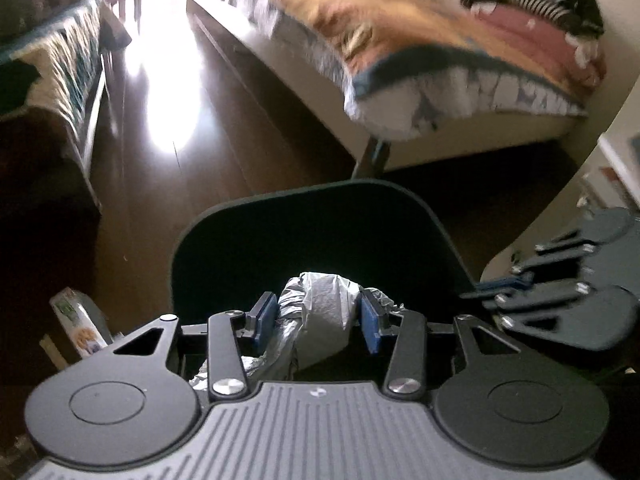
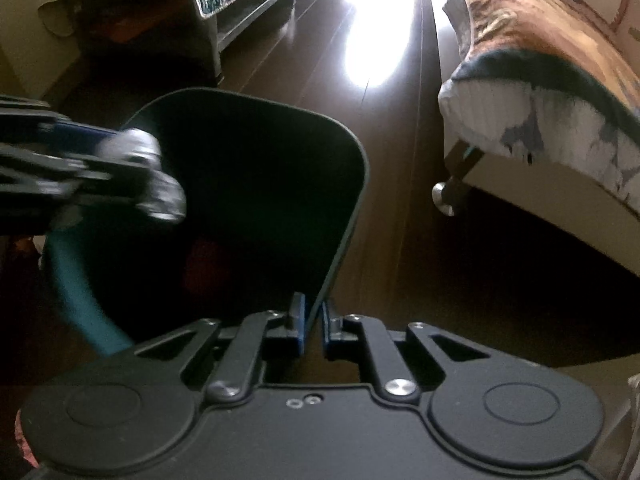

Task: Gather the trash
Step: 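Carry the white bag over the bin and open the left tool, then move the left tool back down to the white cabbage leaf, then grasp the white cabbage leaf with the left tool and lift, then carry the cabbage leaf over the bin and open the left tool, then move the left tool back down to the white cloth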

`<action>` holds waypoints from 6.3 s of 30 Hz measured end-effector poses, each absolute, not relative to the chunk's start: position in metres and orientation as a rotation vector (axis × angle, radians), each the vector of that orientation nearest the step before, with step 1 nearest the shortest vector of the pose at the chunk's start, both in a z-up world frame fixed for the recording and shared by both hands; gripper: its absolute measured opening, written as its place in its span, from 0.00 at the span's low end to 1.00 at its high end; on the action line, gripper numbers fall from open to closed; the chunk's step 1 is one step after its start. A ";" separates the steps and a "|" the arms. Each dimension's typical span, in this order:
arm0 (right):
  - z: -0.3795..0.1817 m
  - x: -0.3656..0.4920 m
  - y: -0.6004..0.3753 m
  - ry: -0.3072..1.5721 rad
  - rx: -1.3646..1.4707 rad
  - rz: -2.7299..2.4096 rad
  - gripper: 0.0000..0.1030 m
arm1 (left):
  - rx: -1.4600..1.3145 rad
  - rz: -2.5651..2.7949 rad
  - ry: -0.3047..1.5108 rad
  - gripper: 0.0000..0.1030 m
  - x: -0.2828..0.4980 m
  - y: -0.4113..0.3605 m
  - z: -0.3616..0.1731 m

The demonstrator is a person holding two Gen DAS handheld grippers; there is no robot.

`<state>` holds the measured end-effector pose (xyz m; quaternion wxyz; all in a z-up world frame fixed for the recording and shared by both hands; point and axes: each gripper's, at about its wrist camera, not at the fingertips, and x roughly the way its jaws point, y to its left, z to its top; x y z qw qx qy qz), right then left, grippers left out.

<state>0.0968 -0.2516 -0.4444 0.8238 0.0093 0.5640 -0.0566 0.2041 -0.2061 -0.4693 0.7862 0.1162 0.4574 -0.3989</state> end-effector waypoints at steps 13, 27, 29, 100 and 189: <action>-0.451 0.075 -0.262 1.209 0.082 -0.081 0.09 | 0.398 -0.816 1.140 0.42 0.197 -0.261 -0.524; -0.452 0.077 -0.268 1.210 0.080 -0.074 0.09 | 0.351 -0.828 1.143 0.65 0.194 -0.245 -0.516; -0.453 0.077 -0.266 1.212 0.076 -0.078 0.09 | 0.337 -0.835 1.127 0.65 0.193 -0.241 -0.510; -0.491 0.098 -0.307 1.398 0.108 -0.292 0.09 | -0.302 0.184 1.637 0.77 0.332 0.053 -0.744; -0.440 0.132 -0.301 1.244 -0.166 -0.169 0.04 | 0.201 -0.937 1.255 0.76 0.183 -0.244 -0.504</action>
